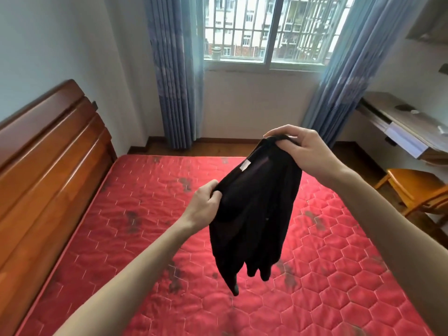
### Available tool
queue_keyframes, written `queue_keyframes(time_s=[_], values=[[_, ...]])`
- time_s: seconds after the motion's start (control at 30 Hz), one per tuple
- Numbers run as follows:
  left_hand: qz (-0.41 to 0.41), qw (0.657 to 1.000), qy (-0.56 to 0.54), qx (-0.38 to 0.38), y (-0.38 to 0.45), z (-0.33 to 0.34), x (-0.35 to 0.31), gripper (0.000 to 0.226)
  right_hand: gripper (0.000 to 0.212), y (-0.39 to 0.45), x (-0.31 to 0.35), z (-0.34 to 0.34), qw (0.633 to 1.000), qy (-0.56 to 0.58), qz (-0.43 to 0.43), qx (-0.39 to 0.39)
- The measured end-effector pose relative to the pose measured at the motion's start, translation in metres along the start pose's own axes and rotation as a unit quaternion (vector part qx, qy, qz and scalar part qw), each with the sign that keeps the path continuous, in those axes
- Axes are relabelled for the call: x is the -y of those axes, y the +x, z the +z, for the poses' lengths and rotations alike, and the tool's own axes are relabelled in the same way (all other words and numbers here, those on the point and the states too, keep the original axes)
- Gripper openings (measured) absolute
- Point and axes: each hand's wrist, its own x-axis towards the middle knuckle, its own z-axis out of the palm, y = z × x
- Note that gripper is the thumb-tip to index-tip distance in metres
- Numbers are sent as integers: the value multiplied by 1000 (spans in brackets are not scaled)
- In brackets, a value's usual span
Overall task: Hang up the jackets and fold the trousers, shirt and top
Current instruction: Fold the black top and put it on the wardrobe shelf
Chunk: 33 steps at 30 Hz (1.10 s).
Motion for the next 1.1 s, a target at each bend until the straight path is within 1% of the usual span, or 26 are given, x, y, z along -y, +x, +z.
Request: queue_keyframes(time_s=[0.07,0.13,0.17,0.2,0.23,0.27,0.3,0.37,0.4,0.47,0.53,0.6,0.63,0.7,0.73,0.77,0.8,0.83,0.9,0.93,0.97,1.0,1.07,1.1], values=[[-2,1000,-26,17,2,1,-4,21,36,1,4,-11,1000,-19,25,-1],[41,998,-5,37,2,0,-7,17,35,2,8,-22,998,-43,42,-6],[73,996,32,45,3,-2,-8,11,32,1,9,-27,997,-50,50,-7],[108,989,87,46,4,-5,-7,11,27,0,10,-32,997,-56,57,-2],[137,978,154,40,5,-7,-3,18,21,-1,10,-37,996,-54,65,12],[150,965,214,31,7,-9,2,24,12,-2,9,-43,996,-47,74,32],[143,954,261,23,8,-12,7,28,4,-3,9,-48,994,-37,88,53],[89,943,321,14,8,-18,18,29,23,-6,4,-57,992,-45,94,72],[50,944,326,13,9,-22,22,27,30,-8,2,-59,992,-69,86,69],[-18,961,277,1,12,-31,22,25,38,-14,-3,-57,988,-118,73,72],[-61,979,193,-29,17,-38,13,24,45,-21,-10,-52,978,-171,81,82],[-80,989,115,-50,23,-43,-2,24,49,-26,-17,-48,952,-293,67,64],[-79,992,86,-56,26,-45,-10,24,46,-27,-21,-47,938,-341,47,43],[-65,994,64,-65,31,-48,-26,24,35,-28,-26,-53,932,-361,8,27],[-54,994,71,-69,32,-50,-34,25,30,-27,-30,-58,931,-363,-5,36],[-44,993,85,-74,34,-52,-40,26,25,-27,-34,-64,922,-382,-11,55],[-37,991,102,-80,36,-53,-45,27,20,-27,-39,-70,905,-418,-10,77],[-31,989,119,-86,38,-55,-50,28,18,-26,-45,-76,881,-465,-3,93],[-16,983,158,-95,41,-56,-57,26,25,-28,-61,-84,819,-564,36,101],[-7,977,193,-94,43,-56,-59,24,29,-29,-70,-87,797,-592,65,99],[1,968,236,-86,45,-57,-60,23,31,-31,-78,-90,792,-595,97,100],[1,956,284,-71,46,-59,-60,23,29,-32,-85,-93,811,-562,130,99],[-24,923,383,-34,51,-65,-54,24,24,-35,-95,-101,894,-396,189,87],[-45,910,412,-18,53,-69,-49,23,27,-36,-98,-103,929,-306,194,79]])
